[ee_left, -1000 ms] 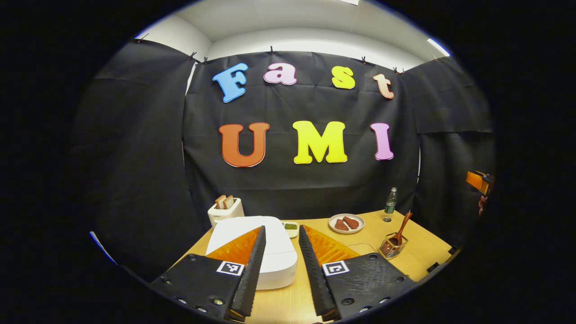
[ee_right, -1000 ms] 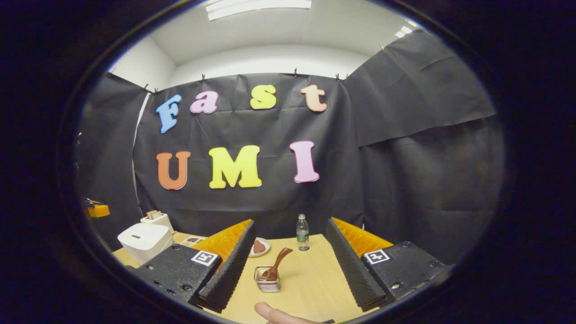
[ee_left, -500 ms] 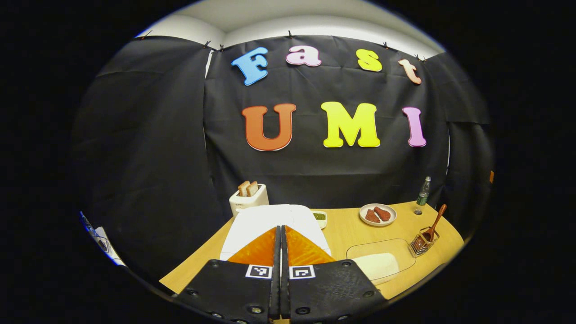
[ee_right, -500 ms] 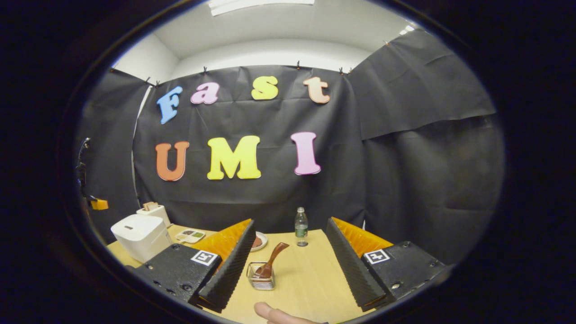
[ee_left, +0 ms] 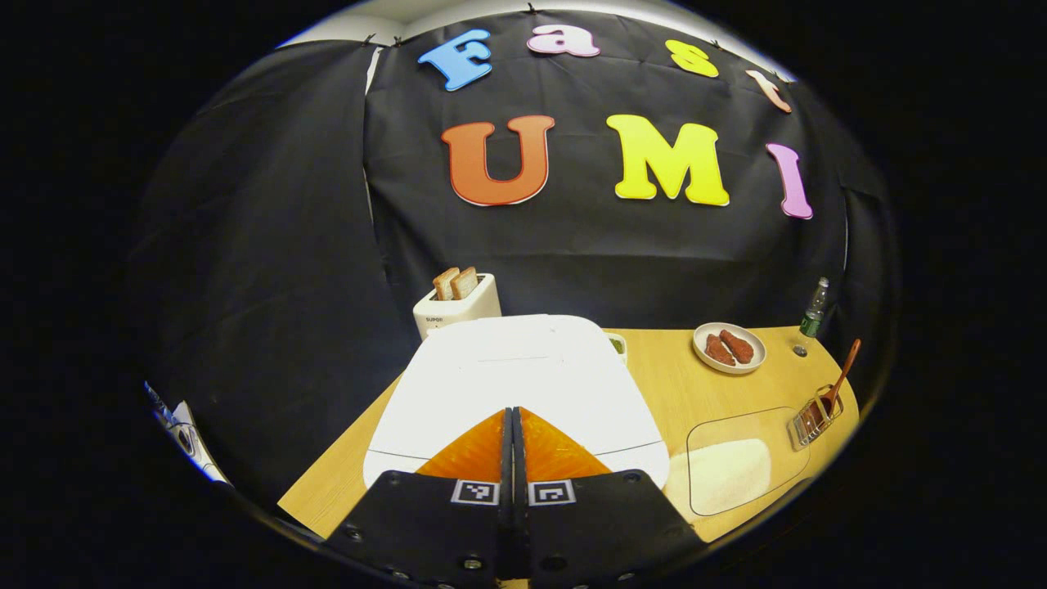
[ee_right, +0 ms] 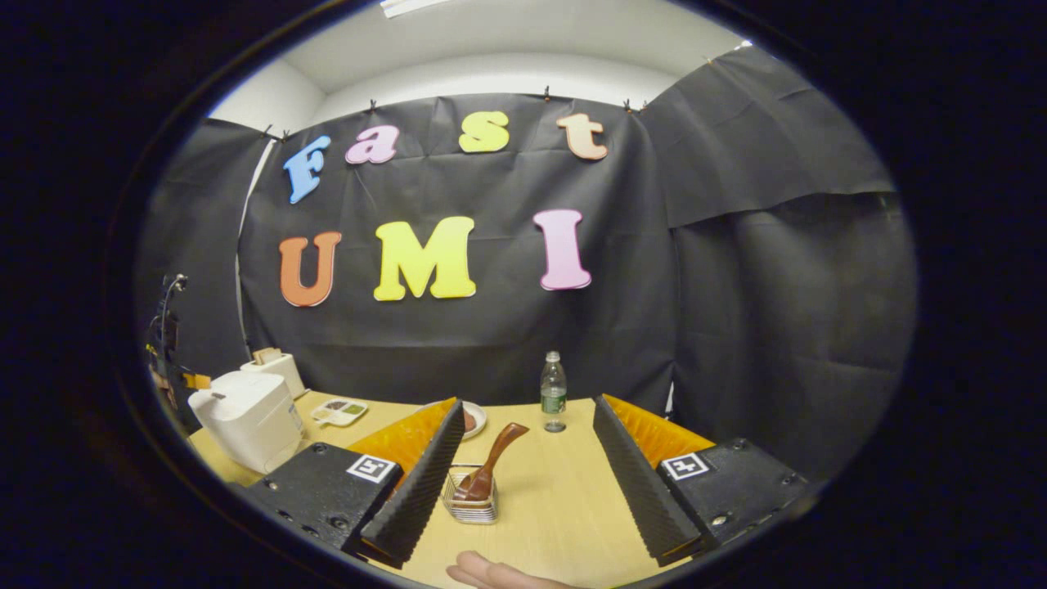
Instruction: Close the left gripper, press the button to open the rice cooker; take a wooden spoon from the chopstick holder with the right hand, scoop a spoonful of rice and pour it into the rice cooker, then put the wooden spoon back into the chopstick holder.
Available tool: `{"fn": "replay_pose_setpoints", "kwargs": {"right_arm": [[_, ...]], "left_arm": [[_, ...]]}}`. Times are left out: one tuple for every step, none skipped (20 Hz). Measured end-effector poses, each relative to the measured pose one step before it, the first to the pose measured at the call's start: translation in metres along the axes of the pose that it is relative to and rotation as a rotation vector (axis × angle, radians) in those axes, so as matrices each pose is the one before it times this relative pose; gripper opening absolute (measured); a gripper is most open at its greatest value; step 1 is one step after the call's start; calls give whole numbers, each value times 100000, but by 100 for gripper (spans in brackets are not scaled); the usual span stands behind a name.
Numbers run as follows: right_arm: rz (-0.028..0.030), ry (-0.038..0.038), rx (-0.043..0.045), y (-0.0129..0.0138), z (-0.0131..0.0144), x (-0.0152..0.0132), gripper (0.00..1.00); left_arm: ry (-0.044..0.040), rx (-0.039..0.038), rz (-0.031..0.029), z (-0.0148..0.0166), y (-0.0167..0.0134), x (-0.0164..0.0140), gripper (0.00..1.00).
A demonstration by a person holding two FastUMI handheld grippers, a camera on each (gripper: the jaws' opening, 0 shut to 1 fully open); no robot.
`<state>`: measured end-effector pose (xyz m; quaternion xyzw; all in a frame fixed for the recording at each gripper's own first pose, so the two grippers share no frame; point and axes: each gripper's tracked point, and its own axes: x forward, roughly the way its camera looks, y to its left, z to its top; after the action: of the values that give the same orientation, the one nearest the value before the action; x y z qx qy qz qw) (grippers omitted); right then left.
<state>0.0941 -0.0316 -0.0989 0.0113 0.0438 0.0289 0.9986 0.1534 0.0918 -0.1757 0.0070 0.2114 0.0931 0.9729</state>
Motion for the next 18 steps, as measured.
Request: {"fn": "replay_pose_setpoints", "kwargs": {"right_arm": [[230,307,-33,33,-198,224,99],[107,-278,-25,-59,-96,221,99],[-193,-110,186,-109,-67,201,99],[-115,499,455,-157,-402,191,100],[366,623,413,24,-173,9,100],[1,385,114,-18,-152,10,100],[-376,54,-77,-112,2,-37,99],[-482,-27,-425,-48,-68,-60,99],[-484,129,-475,-63,-59,-171,100],[95,-120,-352,217,-69,-240,100],[306,-123,-511,263,76,-289,99],[-66,53,-795,27,-163,-214,99],[75,-279,-776,103,39,-234,99],[-107,-250,-815,62,-103,-185,99],[-227,-42,-719,8,-105,-149,99],[-361,440,-685,-52,-313,-59,100],[-570,725,-366,-61,-228,-12,100],[-254,745,212,33,-257,-14,100]], "left_arm": [[508,-1086,-670,-190,-64,381,0],[732,-954,-339,-396,125,140,0],[2429,-1958,-1318,-682,-155,196,0],[2857,-2337,-465,-685,-137,-117,0],[-1935,-837,-375,340,-78,-100,0],[1625,-481,-385,-310,-36,181,0],[-178,292,-315,11,-65,35,0],[-222,1150,-302,-191,13,203,0],[2806,1222,28,-760,-4,135,0],[-3499,1290,17,771,51,-239,0],[1384,1095,105,-398,4,94,0],[-2020,1168,189,132,-51,27,0],[-3029,1317,325,391,44,-340,0],[-6349,2192,721,1186,182,-276,0],[-5617,2255,1269,1260,159,-382,0],[-3514,2435,531,812,-13,-426,0],[-358,738,781,418,92,-525,0],[-1229,225,814,769,163,-844,0]]}}
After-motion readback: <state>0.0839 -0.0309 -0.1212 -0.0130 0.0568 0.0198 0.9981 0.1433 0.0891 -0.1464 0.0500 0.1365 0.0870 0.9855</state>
